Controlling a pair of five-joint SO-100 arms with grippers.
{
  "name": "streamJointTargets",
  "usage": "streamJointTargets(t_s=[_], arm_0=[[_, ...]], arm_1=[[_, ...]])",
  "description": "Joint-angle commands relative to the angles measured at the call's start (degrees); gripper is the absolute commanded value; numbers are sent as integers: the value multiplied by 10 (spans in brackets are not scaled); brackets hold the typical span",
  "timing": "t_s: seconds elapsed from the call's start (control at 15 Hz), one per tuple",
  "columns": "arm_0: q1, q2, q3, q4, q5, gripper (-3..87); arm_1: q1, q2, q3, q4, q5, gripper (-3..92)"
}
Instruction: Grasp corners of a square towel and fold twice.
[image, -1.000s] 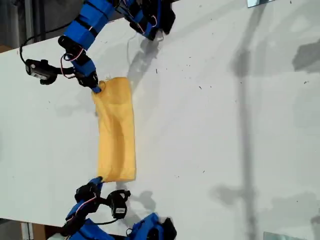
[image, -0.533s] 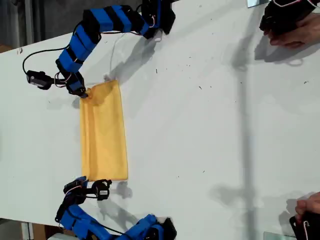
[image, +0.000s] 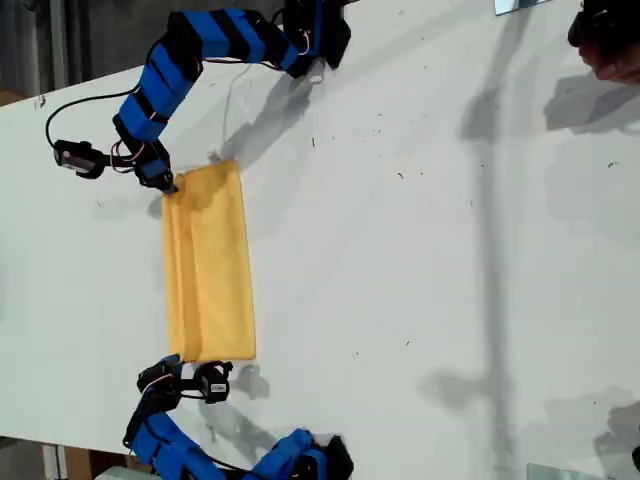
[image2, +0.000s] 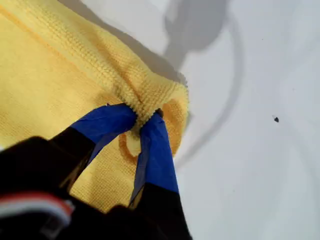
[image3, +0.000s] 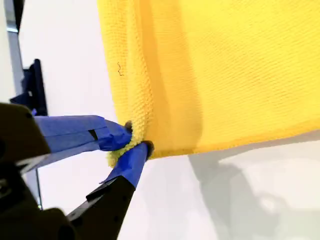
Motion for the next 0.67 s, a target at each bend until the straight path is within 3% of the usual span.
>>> streamJointTargets(t_s=[0.0, 0.6], arm_0=[[12, 149, 94, -25, -11, -3], [165, 308, 328, -72, -133, -3]], arm_1=[[-14, 135, 69, -10, -10, -1], [-97, 65, 121, 66, 120, -1]])
